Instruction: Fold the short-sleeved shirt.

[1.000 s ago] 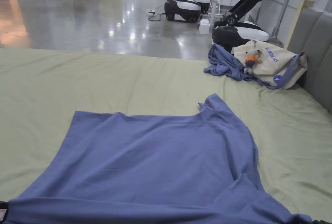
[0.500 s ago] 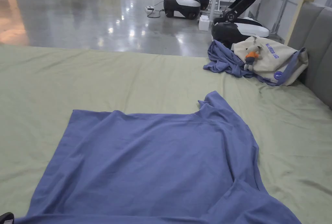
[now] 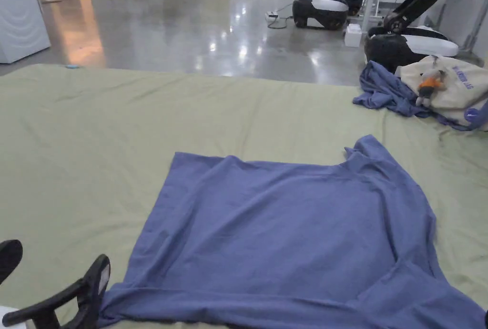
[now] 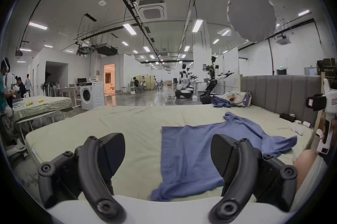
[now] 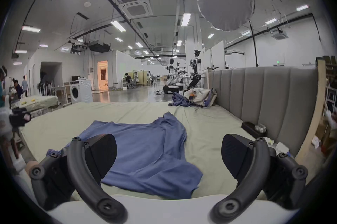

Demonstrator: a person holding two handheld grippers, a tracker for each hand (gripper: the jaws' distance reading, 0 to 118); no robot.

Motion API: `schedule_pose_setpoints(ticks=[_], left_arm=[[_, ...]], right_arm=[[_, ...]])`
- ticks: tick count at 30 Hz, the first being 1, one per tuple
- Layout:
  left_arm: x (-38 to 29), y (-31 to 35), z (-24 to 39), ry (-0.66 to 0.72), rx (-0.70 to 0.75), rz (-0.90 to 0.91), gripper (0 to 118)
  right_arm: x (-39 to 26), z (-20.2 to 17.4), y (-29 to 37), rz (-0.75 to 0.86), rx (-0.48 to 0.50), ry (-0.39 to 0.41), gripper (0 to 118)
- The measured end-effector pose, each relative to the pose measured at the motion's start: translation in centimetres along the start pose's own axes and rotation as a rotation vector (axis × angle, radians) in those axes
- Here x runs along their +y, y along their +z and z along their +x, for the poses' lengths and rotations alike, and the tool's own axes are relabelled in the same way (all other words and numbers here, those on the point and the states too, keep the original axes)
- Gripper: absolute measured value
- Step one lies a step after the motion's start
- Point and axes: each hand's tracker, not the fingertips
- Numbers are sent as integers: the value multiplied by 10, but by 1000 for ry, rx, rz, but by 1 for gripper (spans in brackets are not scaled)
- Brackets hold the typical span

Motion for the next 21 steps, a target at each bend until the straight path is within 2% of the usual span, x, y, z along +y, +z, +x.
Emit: schedule_pose_setpoints(ticks=[1, 2, 3, 4, 5, 6, 7, 8, 9, 10, 11, 12, 14, 15, 16, 19, 21], left_arm=[[-1, 4, 5, -45, 35, 7, 104], [1, 7, 8, -98, 69, 27, 102], [1, 6, 1, -112, 60, 52, 79], [3, 7, -4, -65, 24, 45, 18], [6, 2, -7, -29, -3, 29, 0], [-1, -7, -6, -20, 3, -31, 0], [-8, -6, -9, -50, 23, -8, 0], [-12, -11, -17, -76, -20, -42, 0], [-18, -19, -22, -112, -99, -96, 0], [-13, -27, -30, -157, -138, -129, 0], [-14, -39, -42, -174, -235, -202, 6], [-22, -54, -53, -153, -338, -305, 13], [-44, -85, -71, -92, -356, -464, 36], [-44, -100, -79, -85, -367, -530, 80], [-56, -109, -85, -90, -392, -555, 101], [-72, -128, -90, -177, -388, -606, 101], [-77, -134, -92, -135, -426, -602, 101]], right_arm=[[-5, -2, 3, 4, 10, 4, 116], [-7, -5, 2, -6, 5, 9, 110], [-5, -6, 0, -23, -10, 25, 84], [-3, -4, 1, -6, -2, 27, 25], [1, -5, 0, 22, -15, 35, 2], [3, -6, -2, 11, -68, 55, 2], [5, -4, -2, 12, -37, 39, 2], [8, 4, -2, -33, 54, 5, 2], [9, 6, -2, -53, 60, -13, 2], [10, 6, -1, -56, 48, 2, 2], [7, 5, -5, -61, 46, 26, 2], [7, 6, -6, -64, 45, 45, 2], [9, 8, -3, -77, 58, 49, 2], [9, 9, -9, -96, 72, 44, 2], [8, 9, -14, -102, 74, 40, 2], [9, 13, -18, -127, 77, 26, 2], [9, 16, -23, -138, 75, 24, 2]])
